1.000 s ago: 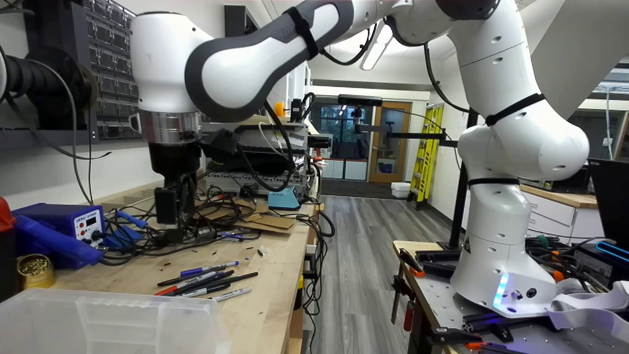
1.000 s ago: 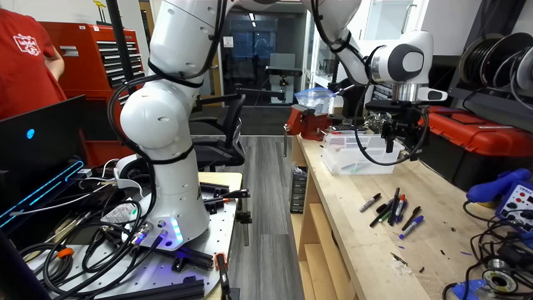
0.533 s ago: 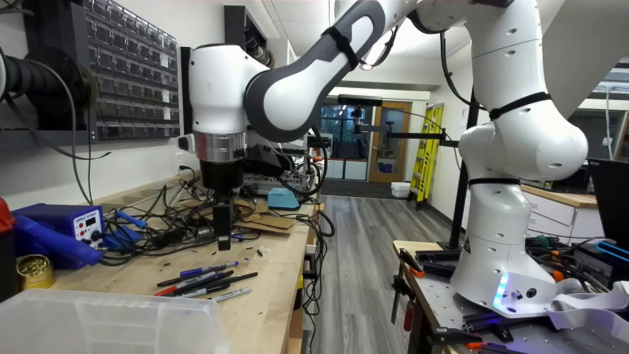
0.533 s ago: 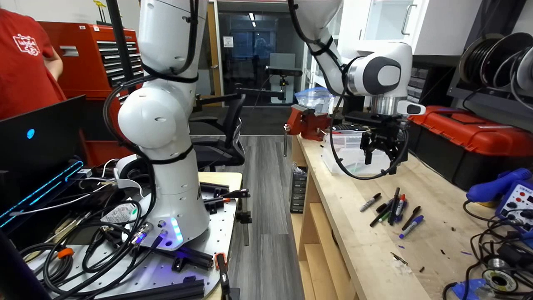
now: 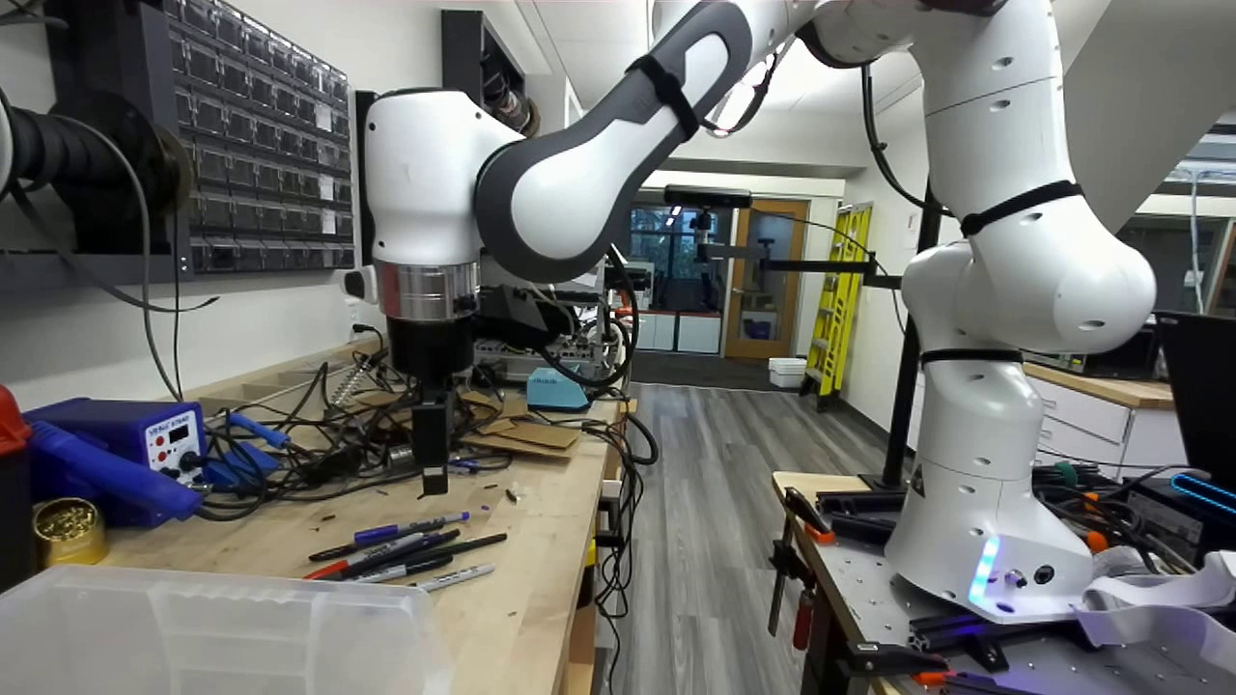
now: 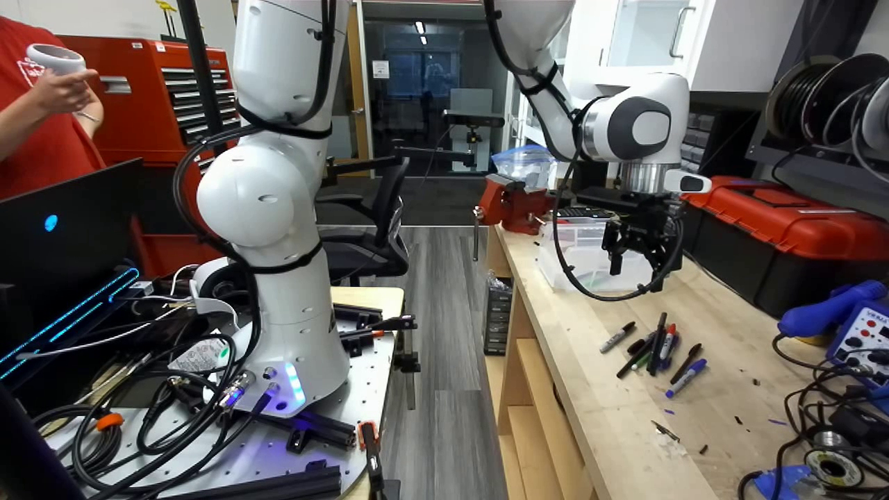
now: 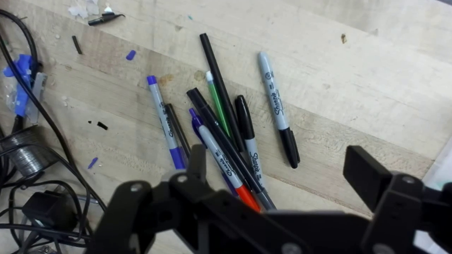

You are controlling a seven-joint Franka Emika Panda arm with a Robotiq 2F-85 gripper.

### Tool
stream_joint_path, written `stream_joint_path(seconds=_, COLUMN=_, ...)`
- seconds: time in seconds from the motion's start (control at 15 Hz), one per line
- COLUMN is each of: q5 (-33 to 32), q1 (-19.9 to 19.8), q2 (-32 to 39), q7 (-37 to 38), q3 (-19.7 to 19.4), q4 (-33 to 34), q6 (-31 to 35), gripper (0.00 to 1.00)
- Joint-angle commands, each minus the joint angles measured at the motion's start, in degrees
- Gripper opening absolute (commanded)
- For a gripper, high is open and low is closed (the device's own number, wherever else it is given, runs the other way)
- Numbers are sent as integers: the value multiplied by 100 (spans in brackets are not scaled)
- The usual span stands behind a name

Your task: Pick the marker and put it in the plastic box

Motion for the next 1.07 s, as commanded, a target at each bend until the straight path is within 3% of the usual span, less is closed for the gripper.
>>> stream_joint_path(seconds=0.0, q5=1, q1=-10, q2=2, q7=-1, q3=12, q4=11, q6=-13, gripper=100)
stream_joint_path(seconds=0.47, q5=-153, q1=-72, q2=-137, q7=-553, q3=30, q4=-285, q6=189, gripper=100)
stream_joint_path(seconds=1.0, q5=138, q1=-243, q2=-15, q7=-1418, q3=142, q4=-489, q6=759, gripper=100)
